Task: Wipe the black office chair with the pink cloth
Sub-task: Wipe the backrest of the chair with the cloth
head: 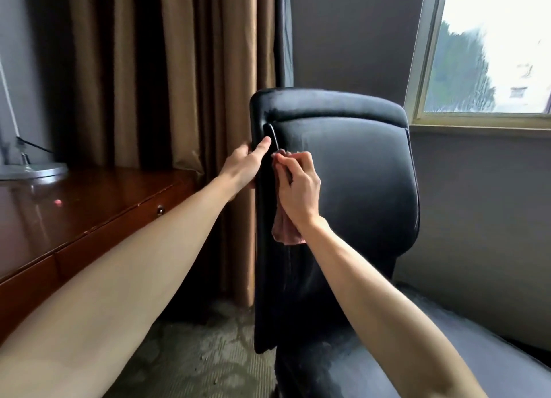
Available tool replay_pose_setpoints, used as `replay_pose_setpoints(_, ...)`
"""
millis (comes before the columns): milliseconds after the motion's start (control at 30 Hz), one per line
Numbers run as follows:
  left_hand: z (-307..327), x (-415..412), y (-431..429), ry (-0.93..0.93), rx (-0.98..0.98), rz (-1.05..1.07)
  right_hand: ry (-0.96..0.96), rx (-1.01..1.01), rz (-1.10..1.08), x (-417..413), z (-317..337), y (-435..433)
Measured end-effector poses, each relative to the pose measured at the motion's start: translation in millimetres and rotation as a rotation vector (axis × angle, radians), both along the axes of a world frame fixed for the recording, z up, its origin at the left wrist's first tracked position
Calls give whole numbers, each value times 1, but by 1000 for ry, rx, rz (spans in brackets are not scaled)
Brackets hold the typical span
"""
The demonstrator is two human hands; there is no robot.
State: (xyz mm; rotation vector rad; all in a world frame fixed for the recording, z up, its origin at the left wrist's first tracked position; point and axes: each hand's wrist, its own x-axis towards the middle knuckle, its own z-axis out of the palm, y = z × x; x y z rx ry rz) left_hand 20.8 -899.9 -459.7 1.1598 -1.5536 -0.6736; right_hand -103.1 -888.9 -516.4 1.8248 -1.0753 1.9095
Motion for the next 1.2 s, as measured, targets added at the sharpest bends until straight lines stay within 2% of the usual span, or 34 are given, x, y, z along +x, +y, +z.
replay_pose_setpoints(100,-2,1,-3,-1,-5,-3,69,-16,-61,3,9,-5)
replay_pose_setpoints(333,-3,2,0,-35,-24,-5,154,-113,-110,-25,-54,15)
replay_pose_setpoints(467,-3,0,-1,-7,-11,-44,163,-75,-93,-20,-28,8)
replay_pose_setpoints(567,-2,4,-3,14,-13,-72,12,57,-46,-8,10,0)
replay_pose_setpoints(633,1,10,-5,-21,-9,-77,-134,162,27,-1,31,-1)
replay_pose_setpoints(700,5,18,-5,-90,-32,17,-272,259,131,-1,44,1)
replay_pose_setpoints(800,12,27,-1,-48,-261,209,-405,391,404,-11,54,5)
replay_pose_setpoints(867,15,29,4,-1,-419,182,-502,434,628,-15,62,7)
replay_pose_setpoints(933,15,27,11,-73,-504,71,-606,475,794,-14,72,12)
replay_pose_setpoints(1033,15,21,15,-146,-495,-47,-682,565,957,-9,84,15)
replay_pose_setpoints(1200,21,14,13,-47,-434,-19,-645,666,1013,-8,95,13)
